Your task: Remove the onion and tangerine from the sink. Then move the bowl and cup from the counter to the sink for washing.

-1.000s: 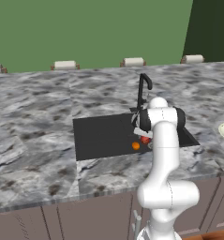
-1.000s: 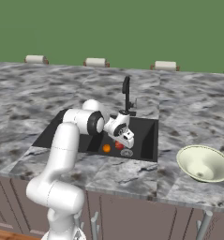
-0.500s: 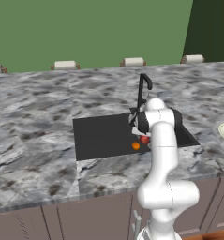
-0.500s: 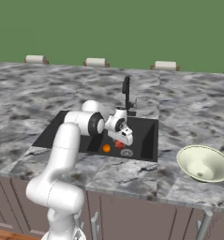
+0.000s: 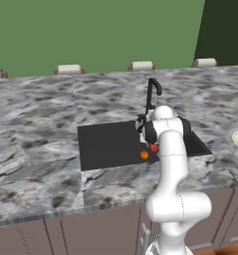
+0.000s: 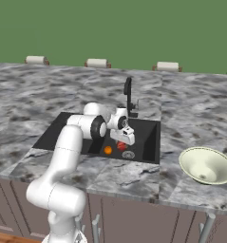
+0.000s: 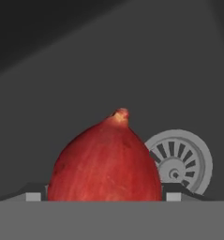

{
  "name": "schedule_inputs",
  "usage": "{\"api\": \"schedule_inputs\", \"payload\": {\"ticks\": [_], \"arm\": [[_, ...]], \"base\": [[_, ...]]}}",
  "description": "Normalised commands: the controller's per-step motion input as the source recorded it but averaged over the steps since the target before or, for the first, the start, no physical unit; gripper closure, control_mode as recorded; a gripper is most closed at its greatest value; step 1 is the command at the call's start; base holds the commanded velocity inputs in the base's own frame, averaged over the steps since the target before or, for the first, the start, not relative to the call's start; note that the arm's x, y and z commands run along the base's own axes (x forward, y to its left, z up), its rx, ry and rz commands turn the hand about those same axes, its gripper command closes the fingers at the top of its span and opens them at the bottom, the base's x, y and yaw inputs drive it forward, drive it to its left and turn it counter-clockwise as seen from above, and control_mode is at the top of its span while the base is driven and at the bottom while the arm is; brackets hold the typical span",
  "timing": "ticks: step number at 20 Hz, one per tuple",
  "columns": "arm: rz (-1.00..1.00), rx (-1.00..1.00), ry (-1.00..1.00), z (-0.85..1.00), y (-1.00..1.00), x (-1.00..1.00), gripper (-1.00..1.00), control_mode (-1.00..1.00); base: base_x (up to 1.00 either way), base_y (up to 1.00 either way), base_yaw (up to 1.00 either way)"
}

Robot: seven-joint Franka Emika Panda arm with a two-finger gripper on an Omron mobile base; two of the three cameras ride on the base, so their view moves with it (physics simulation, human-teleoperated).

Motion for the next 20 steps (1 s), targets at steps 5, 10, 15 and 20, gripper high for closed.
{"api": "schedule_inputs", "payload": {"ticks": [5, 10, 15, 20], "arm": [[-0.02, 0.0, 0.03, 0.02, -0.24, -0.04, 1.0, -1.0], [0.0, 0.03, -0.01, 0.16, -0.04, -0.18, 1.0, -1.0], [0.0, 0.05, -0.11, 0.17, 0.02, -0.29, 1.0, -1.0], [0.0, 0.01, -0.19, 0.14, 0.05, -0.3, 1.0, -1.0]], "base": [[0.0, 0.0, 0.0], [0.0, 0.0, 0.0], [0.0, 0.0, 0.0], [0.0, 0.0, 0.0]]}}
